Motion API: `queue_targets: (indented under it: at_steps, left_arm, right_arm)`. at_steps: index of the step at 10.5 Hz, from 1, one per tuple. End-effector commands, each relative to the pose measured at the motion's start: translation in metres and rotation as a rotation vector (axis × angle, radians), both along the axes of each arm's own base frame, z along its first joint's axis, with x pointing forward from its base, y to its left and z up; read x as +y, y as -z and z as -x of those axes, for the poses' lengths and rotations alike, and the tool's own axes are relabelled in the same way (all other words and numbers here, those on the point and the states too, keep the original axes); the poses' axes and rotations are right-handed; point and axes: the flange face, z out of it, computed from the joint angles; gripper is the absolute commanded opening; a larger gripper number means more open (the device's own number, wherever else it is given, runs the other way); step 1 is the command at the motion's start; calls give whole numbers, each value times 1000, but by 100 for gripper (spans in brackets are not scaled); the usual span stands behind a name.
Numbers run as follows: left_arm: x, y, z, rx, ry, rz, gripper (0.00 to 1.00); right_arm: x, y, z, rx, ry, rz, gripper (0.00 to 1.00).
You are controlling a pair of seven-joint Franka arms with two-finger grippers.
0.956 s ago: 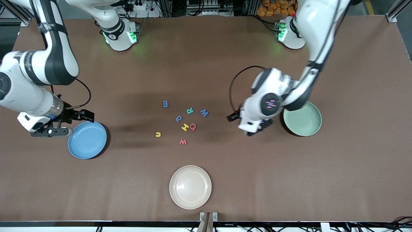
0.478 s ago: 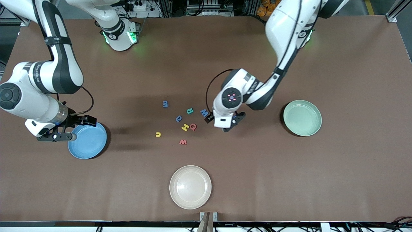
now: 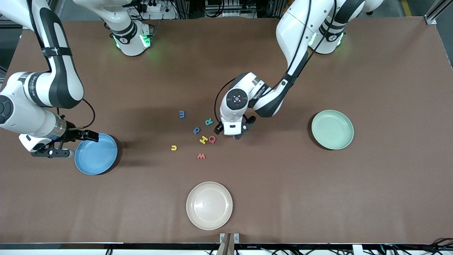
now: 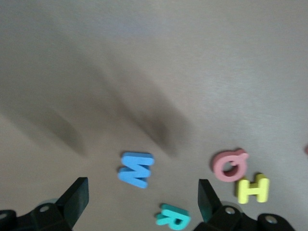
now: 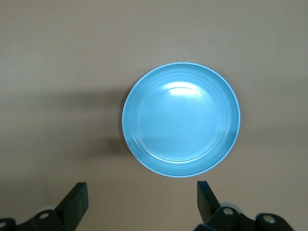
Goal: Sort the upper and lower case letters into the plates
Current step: 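Lower the left gripper and grasp the blue W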
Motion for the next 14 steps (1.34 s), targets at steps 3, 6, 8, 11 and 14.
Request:
queue_targets:
  at_steps: [3,6,8,11,14]
  left_arm:
    - [-15,44,6,-19,-1,-32,100]
    - [-14,46,7,-19,37,-42,100]
    - [-14,46,7,-19,44,-41,66]
    - [-13,51,12,-3,48,-50,29]
    - [-11,42,15,35,63,-81,2]
  right_arm:
    - [-7,-8,-4,-12,-3,6,100]
    - [-6,-6,-11,-53,5,11,100]
    - [-9,-1,-11,-49,8,13,100]
    - [-32,-1,-10,-52,48,5,100]
    - [-29,25,-15,-31,42,6,100]
